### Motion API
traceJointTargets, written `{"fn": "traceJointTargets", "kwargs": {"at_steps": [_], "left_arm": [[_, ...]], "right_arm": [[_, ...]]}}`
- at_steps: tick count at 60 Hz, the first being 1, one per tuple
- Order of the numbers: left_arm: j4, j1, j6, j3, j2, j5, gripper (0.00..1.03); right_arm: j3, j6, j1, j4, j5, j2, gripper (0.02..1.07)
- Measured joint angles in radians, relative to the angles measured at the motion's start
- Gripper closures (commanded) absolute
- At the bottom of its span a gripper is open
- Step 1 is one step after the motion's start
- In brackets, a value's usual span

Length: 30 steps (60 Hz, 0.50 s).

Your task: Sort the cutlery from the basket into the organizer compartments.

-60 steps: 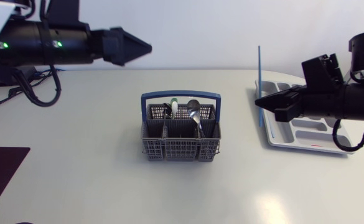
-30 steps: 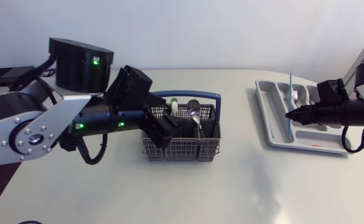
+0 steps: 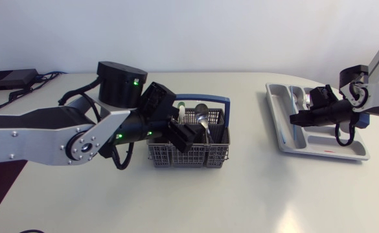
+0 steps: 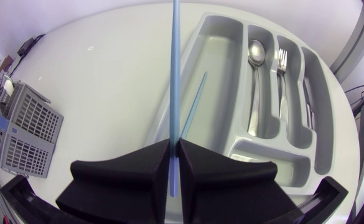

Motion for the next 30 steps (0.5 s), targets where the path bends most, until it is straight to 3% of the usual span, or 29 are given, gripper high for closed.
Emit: {"fn": "traceJointTargets", "kwargs": {"at_steps": [10, 21, 30], "left_arm": [[0.106, -0.024, -0.015, 0.000, 0.050, -0.032, 0.06], [0.146, -0.030, -0.019, 0.000, 0.123, -0.055, 0.06], [0.201, -0.037, -0.034, 0.000, 0.157, -0.080, 0.07]], "right_arm": [[0.003, 0.018, 0.011, 0.013, 0.027, 0.039, 0.98], [0.005, 0.023, 0.012, 0.014, 0.041, 0.063, 0.85], [0.005, 0.023, 0.012, 0.024, 0.041, 0.064, 0.67]]}}
